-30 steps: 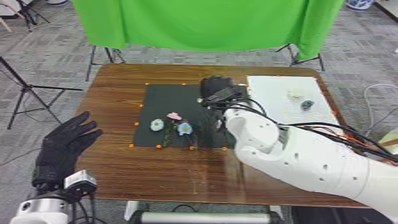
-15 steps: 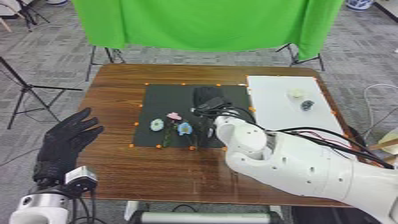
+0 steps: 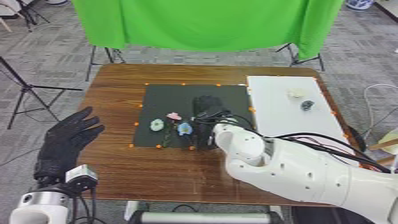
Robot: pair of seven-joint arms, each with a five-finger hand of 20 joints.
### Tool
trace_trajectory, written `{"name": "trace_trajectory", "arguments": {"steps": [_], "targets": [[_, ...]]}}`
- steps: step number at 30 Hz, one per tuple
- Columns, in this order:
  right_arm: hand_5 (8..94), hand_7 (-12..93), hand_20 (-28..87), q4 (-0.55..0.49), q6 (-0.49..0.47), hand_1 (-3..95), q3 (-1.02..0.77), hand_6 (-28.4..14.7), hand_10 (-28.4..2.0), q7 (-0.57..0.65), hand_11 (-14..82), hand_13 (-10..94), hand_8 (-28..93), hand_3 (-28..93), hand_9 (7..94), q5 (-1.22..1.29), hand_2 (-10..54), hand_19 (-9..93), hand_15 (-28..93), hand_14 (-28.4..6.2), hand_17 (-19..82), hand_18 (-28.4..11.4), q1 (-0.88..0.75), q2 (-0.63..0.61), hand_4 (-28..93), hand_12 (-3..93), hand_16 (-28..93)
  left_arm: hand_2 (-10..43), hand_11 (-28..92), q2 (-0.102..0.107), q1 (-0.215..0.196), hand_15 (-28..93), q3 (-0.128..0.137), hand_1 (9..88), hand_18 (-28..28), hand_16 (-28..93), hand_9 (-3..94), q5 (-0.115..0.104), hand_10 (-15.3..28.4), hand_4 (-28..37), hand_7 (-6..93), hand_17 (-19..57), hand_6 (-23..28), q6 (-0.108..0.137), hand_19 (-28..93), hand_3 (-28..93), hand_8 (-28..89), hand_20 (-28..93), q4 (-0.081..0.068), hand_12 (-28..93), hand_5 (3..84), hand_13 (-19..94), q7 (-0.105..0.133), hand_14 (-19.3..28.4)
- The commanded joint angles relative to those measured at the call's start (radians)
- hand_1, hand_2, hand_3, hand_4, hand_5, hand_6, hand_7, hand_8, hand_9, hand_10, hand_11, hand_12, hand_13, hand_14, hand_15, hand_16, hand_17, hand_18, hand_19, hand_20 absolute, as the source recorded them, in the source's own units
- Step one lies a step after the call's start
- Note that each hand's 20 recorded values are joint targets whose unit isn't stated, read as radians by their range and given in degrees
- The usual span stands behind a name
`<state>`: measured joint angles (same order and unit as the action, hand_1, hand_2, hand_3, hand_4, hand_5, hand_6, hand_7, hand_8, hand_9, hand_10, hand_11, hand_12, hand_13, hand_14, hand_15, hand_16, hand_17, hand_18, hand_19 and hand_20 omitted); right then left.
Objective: Arrange flowers
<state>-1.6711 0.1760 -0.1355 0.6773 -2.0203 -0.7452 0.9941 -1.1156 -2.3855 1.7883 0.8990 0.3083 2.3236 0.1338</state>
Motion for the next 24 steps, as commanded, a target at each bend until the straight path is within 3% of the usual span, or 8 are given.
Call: {"name": "trace_trajectory", "arguments": {"steps": [1, 11, 24], "targets": [[73.6, 29, -2, -0.003, 0.008, 51.2, 0.006, 2.2, -6.5, 0.011, 11.2, 81, -4, 83, 89.4, 0.004, -9.5, 93, 78, -2.3, 36, -16.7, 0.022, 0.003, -28, 31.4, 16, 6.3, 28, 0.002, -0.005, 54, 0.003, 25.0, 22.6, -11, 36.9, 0.005, 19.9, -20.1, 15.5, -8.8, 11.3, -0.012, 61, 83, -10, 1, -0.003, 9, 41.0, 28, -0.012, 26.6], [69.4, 30, -3, -0.011, -0.005, 48.8, -0.005, 1.2, -7.4, 0.003, 10.1, 79, -5, 84, 85.2, -0.008, -9.5, 92, 77, -2.6, 34, -16.7, 0.024, 0.003, -28, 30.8, 15, 6.3, 28, 0.001, -0.014, 54, 0.001, 25.0, 22.6, -11, 36.8, 0.004, 19.8, -20.3, 15.5, -8.8, 11.3, -0.006, 61, 83, -10, 1, 0.0, 9, 41.1, 28, 0.001, 26.7], [68.2, 30, -3, -0.047, -0.11, 48.2, -0.092, 1.2, -7.8, -0.035, 11.9, 77, -6, 84, 81.8, -0.045, -9.5, 92, 77, -2.7, 33, -16.9, -0.052, -0.017, -28, 28.2, 14, 6.3, 28, -0.003, -0.028, 54, 0.001, 25.1, 22.6, -11, 36.8, -0.001, 19.7, -20.2, 15.4, -8.7, 11.4, 0.008, 61, 83, -10, 1, 0.005, 9, 41.1, 28, 0.011, 26.6]]}}
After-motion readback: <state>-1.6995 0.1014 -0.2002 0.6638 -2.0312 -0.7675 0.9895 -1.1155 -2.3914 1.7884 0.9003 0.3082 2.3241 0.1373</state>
